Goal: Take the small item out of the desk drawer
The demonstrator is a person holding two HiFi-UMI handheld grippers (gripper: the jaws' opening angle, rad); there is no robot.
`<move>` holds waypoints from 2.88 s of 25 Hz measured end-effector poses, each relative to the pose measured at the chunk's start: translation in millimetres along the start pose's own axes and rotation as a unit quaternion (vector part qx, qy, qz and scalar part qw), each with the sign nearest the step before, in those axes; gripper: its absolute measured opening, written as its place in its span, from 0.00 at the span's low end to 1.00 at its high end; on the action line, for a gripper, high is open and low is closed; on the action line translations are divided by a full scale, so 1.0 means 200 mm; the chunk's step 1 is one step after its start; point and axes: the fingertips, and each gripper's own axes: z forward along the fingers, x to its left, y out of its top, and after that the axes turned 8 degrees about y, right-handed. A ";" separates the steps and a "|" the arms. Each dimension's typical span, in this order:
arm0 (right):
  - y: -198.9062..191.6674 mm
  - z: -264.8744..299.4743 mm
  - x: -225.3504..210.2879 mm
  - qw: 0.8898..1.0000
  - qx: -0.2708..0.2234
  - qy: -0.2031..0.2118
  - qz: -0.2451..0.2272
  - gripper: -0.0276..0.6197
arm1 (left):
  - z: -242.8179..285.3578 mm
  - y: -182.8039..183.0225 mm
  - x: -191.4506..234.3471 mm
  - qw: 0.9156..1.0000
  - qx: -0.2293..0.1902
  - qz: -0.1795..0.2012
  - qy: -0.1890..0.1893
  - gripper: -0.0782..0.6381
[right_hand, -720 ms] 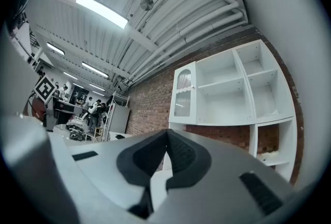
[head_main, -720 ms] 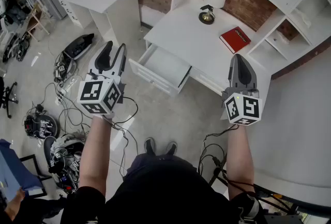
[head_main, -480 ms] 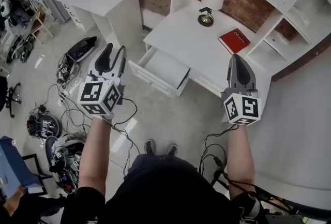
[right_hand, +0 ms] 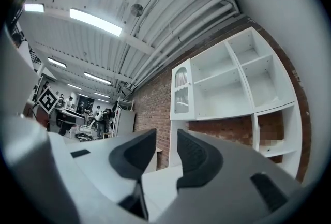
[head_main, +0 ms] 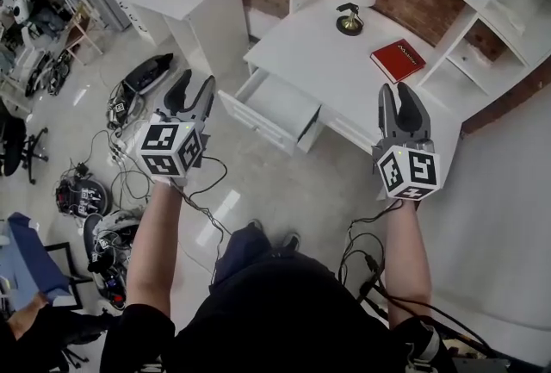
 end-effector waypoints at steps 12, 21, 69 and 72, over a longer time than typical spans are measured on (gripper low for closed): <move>-0.20 0.09 -0.10 0.999 0.031 -0.011 0.011 0.23 | 0.40 -0.33 0.00 0.990 0.096 0.053 -0.084 0.39; -0.30 0.35 -0.20 0.996 0.062 -0.056 0.011 0.21 | 0.80 -0.84 0.06 0.969 0.183 0.016 -0.164 0.39; -1.64 0.64 -0.78 0.934 0.229 -0.224 0.155 0.18 | 1.32 -2.94 -0.53 0.477 0.388 0.472 -0.631 0.39; -1.73 0.61 -0.78 0.930 0.237 -0.231 0.163 0.18 | 1.30 -3.04 -0.54 0.459 0.398 0.479 -0.634 0.39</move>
